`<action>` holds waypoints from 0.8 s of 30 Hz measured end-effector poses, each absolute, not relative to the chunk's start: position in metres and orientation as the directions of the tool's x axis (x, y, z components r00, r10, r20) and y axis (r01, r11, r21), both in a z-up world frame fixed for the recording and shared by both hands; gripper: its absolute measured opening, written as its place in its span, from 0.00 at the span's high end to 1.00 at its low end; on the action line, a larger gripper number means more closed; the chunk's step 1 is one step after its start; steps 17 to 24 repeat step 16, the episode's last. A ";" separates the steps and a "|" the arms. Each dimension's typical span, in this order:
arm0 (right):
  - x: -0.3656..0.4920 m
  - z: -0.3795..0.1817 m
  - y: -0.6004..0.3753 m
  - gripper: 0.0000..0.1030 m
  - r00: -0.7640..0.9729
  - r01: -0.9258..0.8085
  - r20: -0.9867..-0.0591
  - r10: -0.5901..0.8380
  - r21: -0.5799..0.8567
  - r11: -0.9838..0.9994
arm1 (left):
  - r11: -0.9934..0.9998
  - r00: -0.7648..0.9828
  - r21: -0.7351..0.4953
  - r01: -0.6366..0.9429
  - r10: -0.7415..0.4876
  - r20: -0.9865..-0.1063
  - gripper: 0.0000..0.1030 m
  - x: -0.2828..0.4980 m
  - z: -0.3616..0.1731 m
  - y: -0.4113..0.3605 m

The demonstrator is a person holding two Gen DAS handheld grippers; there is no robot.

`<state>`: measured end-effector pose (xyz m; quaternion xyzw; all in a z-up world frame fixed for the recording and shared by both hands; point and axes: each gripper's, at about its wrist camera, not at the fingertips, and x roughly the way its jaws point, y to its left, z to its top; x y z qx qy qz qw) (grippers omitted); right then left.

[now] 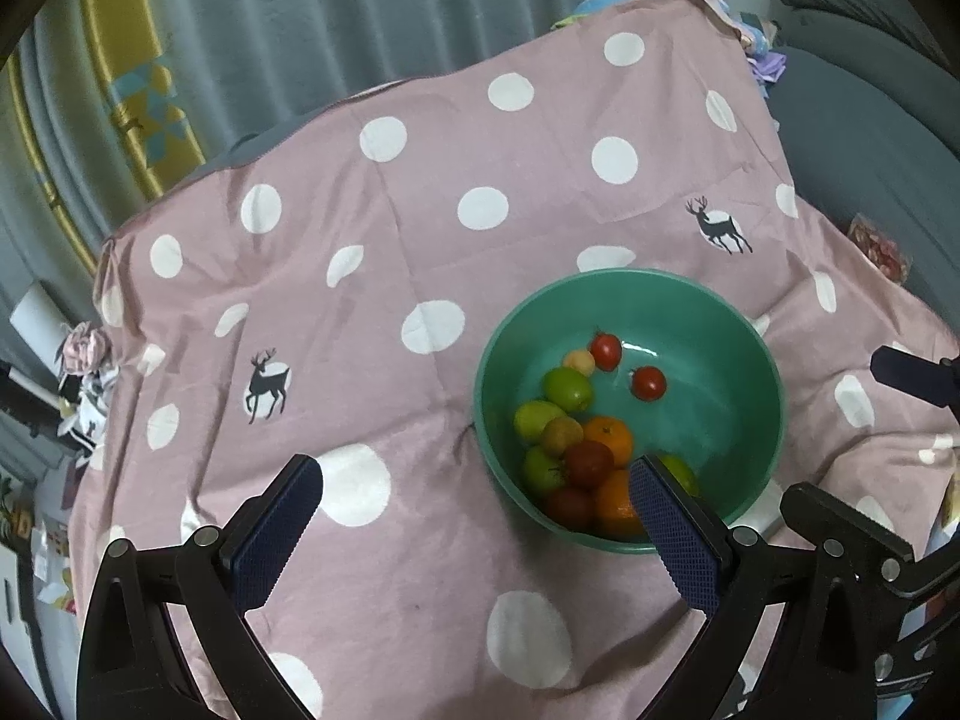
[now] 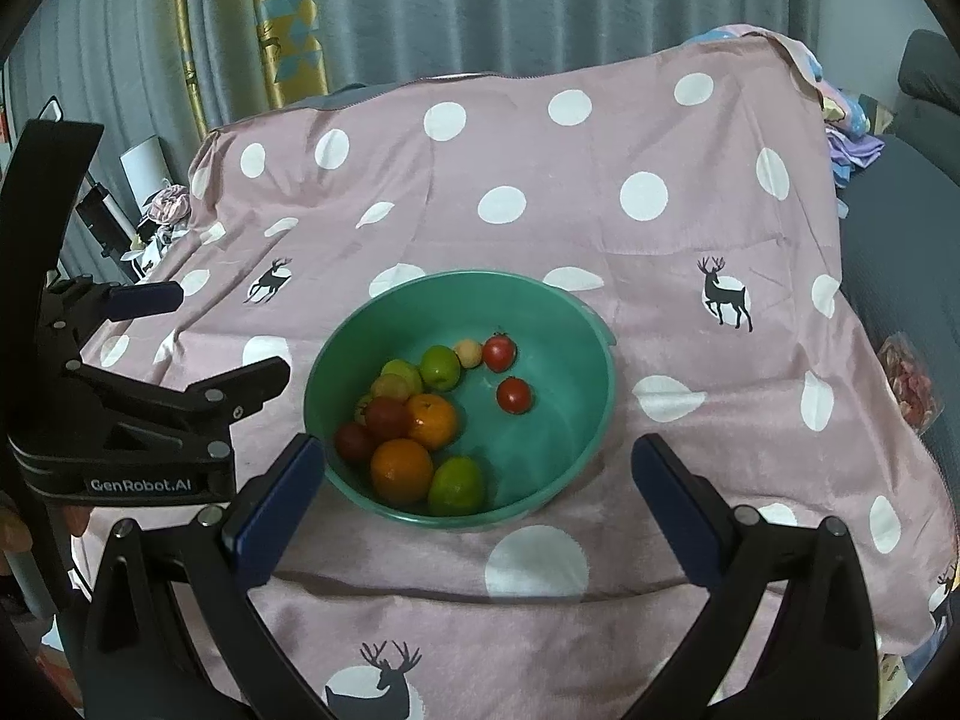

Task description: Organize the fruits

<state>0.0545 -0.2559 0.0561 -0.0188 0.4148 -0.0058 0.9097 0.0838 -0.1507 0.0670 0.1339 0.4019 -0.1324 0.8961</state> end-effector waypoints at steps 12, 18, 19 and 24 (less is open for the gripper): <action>0.054 0.061 -0.244 0.00 0.658 -0.031 -0.752 -0.026 -0.061 0.998 | 0.935 0.653 0.122 0.334 -0.136 -0.745 0.01 0.082 0.074 -0.146; 0.055 0.062 -0.242 0.00 0.660 -0.034 -0.751 -0.026 -0.064 0.997 | 0.937 0.660 0.115 0.331 -0.143 -0.737 0.01 0.082 0.078 -0.144; 0.055 0.062 -0.242 0.00 0.660 -0.034 -0.751 -0.026 -0.064 0.997 | 0.937 0.660 0.115 0.331 -0.143 -0.737 0.01 0.082 0.078 -0.144; 0.055 0.062 -0.242 0.00 0.660 -0.034 -0.751 -0.026 -0.064 0.997 | 0.937 0.660 0.115 0.331 -0.143 -0.737 0.01 0.082 0.078 -0.144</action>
